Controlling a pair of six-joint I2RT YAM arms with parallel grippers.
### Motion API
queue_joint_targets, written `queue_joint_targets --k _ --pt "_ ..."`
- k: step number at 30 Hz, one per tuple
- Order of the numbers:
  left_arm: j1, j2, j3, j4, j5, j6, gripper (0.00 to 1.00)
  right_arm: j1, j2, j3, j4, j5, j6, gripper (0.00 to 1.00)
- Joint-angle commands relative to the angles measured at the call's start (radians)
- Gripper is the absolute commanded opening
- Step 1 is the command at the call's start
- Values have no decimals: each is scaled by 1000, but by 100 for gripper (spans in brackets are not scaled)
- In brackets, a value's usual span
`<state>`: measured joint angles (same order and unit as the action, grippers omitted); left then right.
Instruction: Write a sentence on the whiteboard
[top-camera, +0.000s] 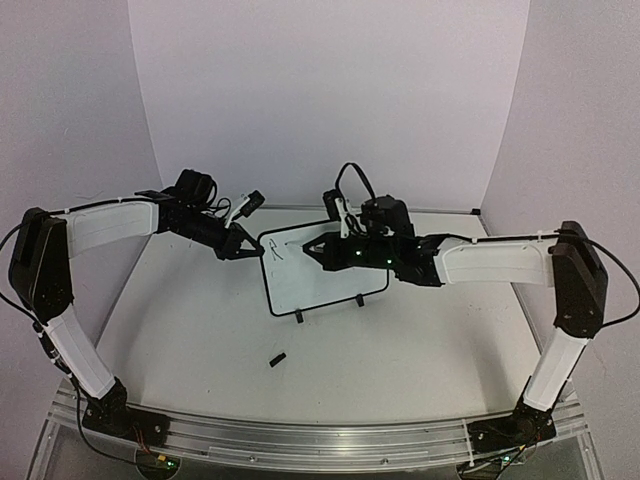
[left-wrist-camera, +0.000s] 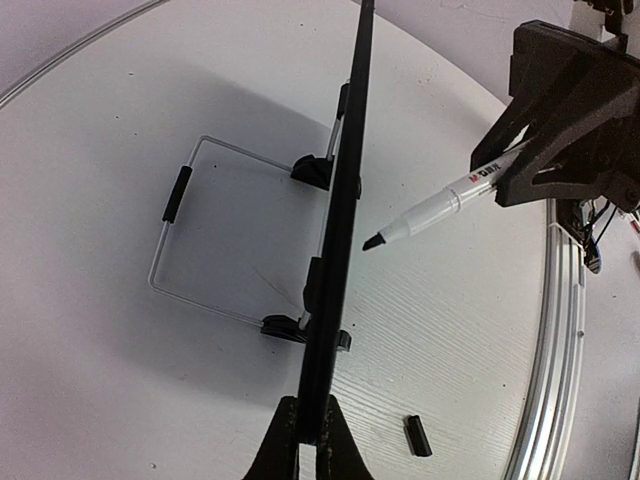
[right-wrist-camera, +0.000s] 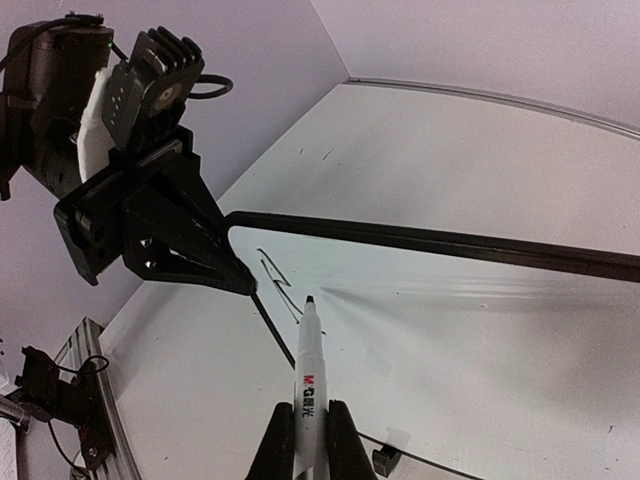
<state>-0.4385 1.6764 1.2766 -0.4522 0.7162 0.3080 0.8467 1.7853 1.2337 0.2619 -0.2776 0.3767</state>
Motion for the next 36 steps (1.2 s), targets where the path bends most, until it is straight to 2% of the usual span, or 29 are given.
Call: queue_joint_targets --k 1,11,25,36 --pt "-19 13 4 -89 -49 25 0 -3 23 57 26 -23 6 0" --pt "-20 16 6 -91 -50 27 0 -3 58 81 14 4 18 0" --pt "-21 15 7 -91 -52 26 0 -3 53 -2 5 25 50 0" --pt "-22 16 8 -92 -52 27 0 -2 -1 -8 9 -51 33 0"
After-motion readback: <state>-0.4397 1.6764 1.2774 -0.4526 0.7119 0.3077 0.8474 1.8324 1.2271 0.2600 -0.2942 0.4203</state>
